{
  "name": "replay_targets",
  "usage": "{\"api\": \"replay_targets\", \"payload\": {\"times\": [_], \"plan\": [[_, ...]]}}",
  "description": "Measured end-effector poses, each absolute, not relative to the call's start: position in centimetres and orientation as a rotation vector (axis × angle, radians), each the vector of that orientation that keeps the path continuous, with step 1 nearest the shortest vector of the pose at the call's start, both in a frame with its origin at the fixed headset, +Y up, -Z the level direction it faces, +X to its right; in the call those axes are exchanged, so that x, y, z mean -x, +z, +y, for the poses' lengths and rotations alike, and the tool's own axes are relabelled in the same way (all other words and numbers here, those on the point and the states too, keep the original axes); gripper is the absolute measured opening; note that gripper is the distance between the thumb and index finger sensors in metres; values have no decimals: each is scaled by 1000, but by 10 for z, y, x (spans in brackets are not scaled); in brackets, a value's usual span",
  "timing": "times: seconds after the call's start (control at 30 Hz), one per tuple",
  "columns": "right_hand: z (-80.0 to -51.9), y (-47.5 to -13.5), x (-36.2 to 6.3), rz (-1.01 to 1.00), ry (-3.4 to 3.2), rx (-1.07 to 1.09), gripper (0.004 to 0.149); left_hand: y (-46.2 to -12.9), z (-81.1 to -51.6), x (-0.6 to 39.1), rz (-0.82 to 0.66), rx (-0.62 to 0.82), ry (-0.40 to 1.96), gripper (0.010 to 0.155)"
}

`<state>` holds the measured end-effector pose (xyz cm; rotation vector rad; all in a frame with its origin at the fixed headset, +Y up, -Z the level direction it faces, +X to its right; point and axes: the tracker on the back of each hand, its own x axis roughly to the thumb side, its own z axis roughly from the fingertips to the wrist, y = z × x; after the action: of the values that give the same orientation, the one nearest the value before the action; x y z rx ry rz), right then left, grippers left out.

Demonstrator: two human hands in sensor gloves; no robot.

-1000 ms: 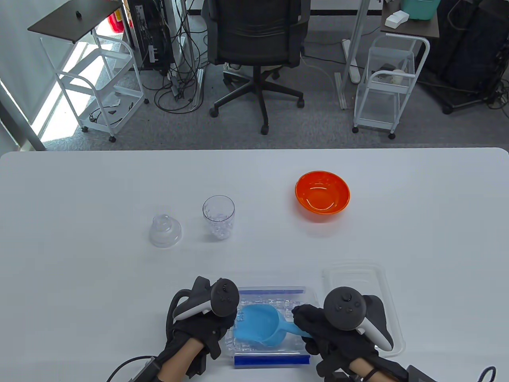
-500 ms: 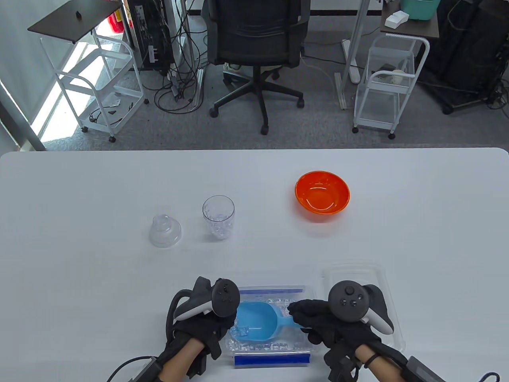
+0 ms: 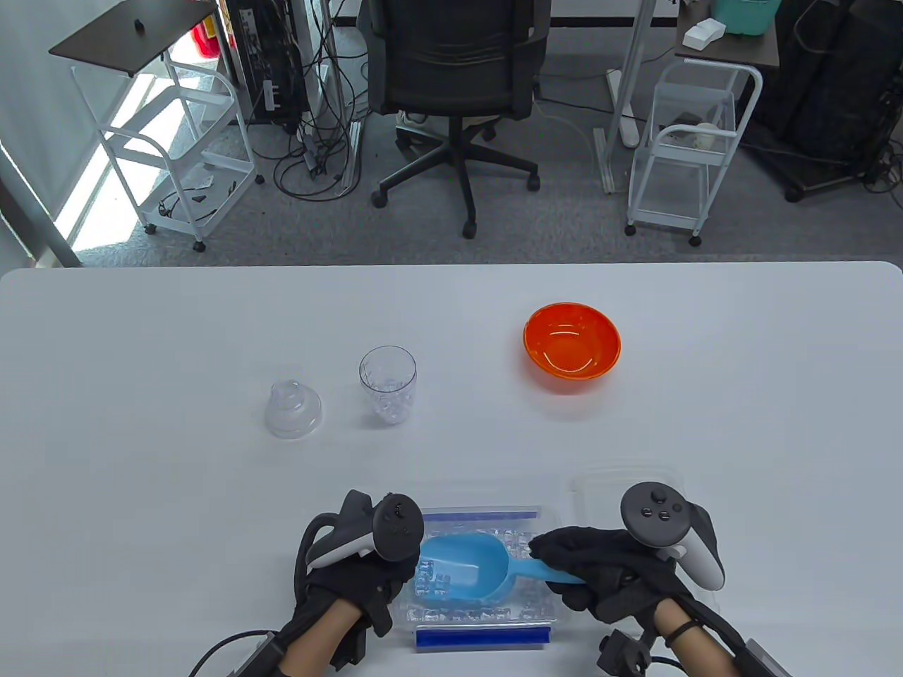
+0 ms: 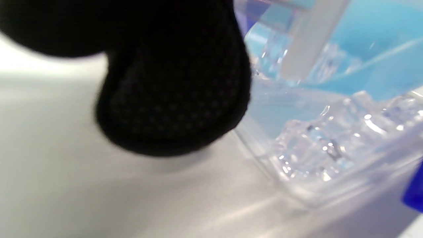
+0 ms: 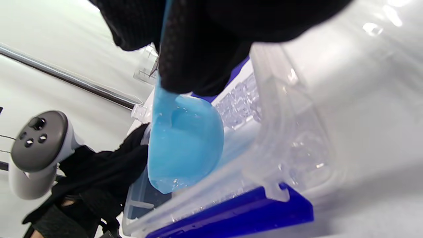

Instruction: Shake ice in a plastic shaker with both hands

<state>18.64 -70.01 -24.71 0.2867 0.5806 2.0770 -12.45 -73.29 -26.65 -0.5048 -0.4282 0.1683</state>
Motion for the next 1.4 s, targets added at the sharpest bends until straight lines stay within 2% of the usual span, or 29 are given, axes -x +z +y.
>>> {"api": "replay_targets", "payload": {"times": [0.27, 0.5, 0.93, 1.4], "plan": [[-668, -248, -210, 556, 2058, -219, 47, -267, -733, 125, -430, 504, 168, 72], [-640, -262, -216, 487, 2077, -141, 47, -267, -733, 125, -432, 504, 174, 72], [-595, -317, -178, 321, 2070, -37, 47, -267, -733, 126, -434, 506, 181, 72], [-578, -353, -123, 184, 2190, 98, 47, -267, -734, 126, -435, 510, 189, 72]]}}
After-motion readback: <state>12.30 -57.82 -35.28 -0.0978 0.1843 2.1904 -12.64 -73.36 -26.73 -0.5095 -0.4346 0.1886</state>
